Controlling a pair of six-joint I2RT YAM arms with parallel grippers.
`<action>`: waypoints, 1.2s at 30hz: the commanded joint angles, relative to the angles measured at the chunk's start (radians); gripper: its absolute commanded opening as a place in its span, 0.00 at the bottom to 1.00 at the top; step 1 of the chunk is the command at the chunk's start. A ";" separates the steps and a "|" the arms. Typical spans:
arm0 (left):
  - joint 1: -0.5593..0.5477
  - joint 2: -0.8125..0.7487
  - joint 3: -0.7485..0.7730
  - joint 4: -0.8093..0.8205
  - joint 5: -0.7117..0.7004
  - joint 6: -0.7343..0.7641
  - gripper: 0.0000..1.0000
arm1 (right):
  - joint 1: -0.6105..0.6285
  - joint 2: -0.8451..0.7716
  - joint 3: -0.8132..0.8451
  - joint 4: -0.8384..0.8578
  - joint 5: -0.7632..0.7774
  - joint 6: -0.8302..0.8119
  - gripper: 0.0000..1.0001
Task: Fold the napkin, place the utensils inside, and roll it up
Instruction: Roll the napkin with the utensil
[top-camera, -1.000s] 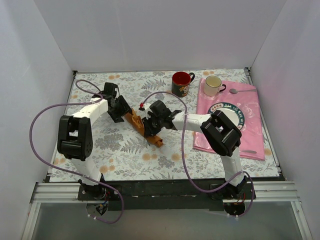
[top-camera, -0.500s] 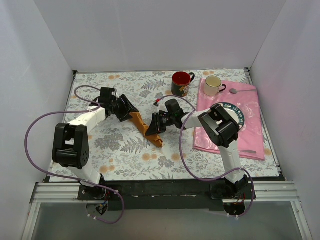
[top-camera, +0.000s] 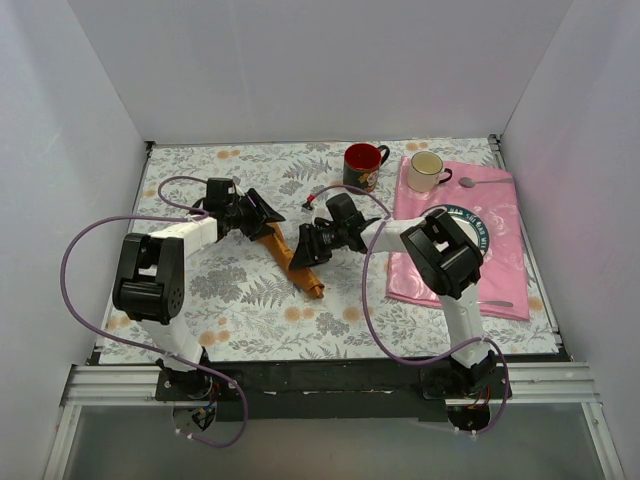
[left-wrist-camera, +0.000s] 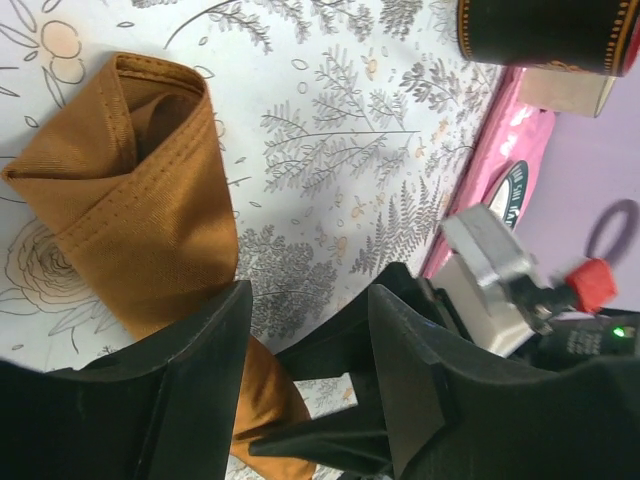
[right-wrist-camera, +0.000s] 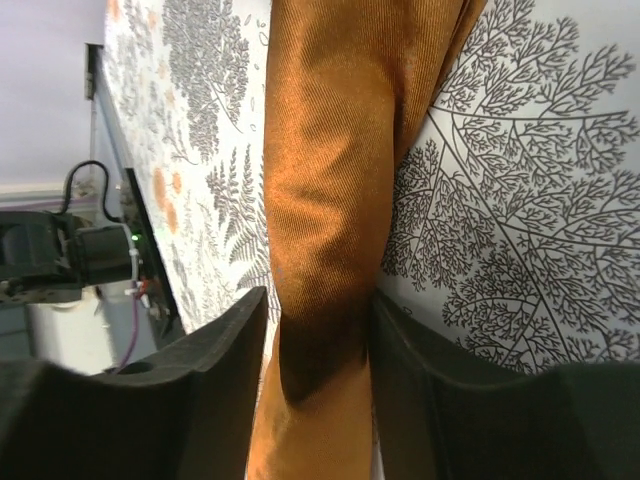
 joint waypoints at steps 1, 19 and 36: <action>-0.003 0.035 -0.004 0.021 -0.016 0.004 0.48 | 0.010 -0.040 0.061 -0.247 0.144 -0.168 0.57; -0.003 0.111 0.081 -0.058 -0.079 0.047 0.47 | 0.158 -0.191 0.024 -0.499 0.567 -0.412 0.52; 0.032 -0.052 0.361 -0.629 -0.462 -0.065 0.68 | 0.291 -0.198 0.257 -0.561 0.942 -0.521 0.82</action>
